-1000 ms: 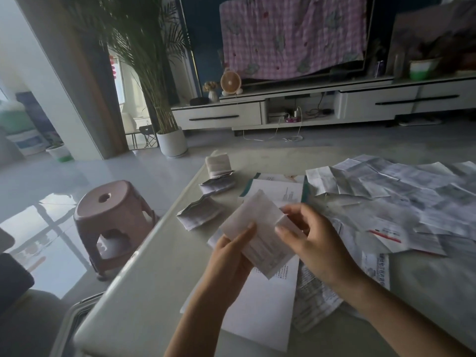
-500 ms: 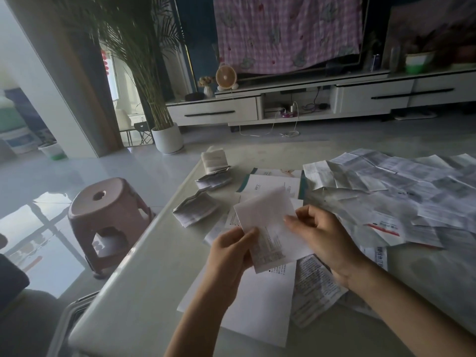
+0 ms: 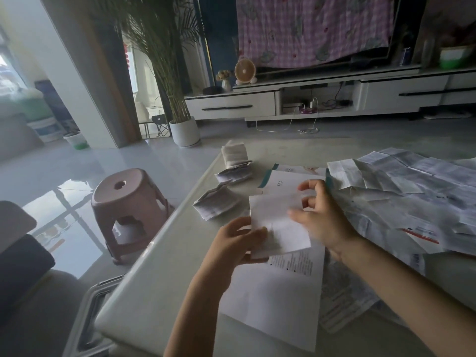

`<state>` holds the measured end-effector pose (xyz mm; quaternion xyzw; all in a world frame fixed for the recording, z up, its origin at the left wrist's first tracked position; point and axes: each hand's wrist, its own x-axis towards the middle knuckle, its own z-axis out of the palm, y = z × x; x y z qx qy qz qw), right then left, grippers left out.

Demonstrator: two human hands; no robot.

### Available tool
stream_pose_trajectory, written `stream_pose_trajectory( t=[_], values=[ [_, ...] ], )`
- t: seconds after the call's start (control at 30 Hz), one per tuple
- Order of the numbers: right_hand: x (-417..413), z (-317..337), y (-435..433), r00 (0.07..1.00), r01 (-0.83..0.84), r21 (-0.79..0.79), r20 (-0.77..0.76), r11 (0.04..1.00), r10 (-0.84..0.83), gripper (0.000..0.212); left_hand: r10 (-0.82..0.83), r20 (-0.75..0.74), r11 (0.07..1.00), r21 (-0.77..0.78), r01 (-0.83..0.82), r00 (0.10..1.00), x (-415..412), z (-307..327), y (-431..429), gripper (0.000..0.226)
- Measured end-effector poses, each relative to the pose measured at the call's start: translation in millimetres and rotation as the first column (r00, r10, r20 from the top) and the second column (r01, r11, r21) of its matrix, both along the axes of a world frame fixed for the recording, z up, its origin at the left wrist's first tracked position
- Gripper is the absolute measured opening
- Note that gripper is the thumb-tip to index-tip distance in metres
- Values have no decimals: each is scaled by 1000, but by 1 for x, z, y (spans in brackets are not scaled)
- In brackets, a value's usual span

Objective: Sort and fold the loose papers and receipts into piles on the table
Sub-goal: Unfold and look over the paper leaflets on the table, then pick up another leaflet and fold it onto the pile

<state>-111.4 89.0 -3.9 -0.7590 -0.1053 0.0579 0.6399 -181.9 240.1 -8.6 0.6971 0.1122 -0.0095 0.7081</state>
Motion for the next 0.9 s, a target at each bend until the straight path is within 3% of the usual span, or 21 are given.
stream_pose_trajectory(
  t=[0.07,0.2,0.33,0.47,0.53,0.6,0.73,0.9],
  values=[
    [1,0,14,999,43,34,28,998,-44,37,50,-10,997,-51,-50,999,0,2,11,15],
    [1,-5,37,997,-15,43,-77,999,18,39,337,11,941,-30,-337,941,3,3,36,14],
    [1,-10,53,989,-106,-47,-106,993,100,24,463,40,875,137,-464,885,1,0,62,21],
    [5,-13,50,988,-125,-93,-101,988,116,16,594,38,740,366,-565,803,-4,-8,82,37],
    [4,-15,49,988,-142,-127,-79,982,133,13,582,24,759,342,-554,813,-5,-7,79,35],
    [-2,-15,54,988,-147,-146,27,978,153,15,501,-15,850,196,-489,865,-5,-4,75,21],
    [-15,-10,72,930,-333,-185,95,925,354,42,269,-3,963,-13,-269,963,-5,2,64,10],
    [-16,-5,79,945,-321,-130,21,938,326,13,298,99,948,86,-306,949,-3,0,62,14]
  ],
)
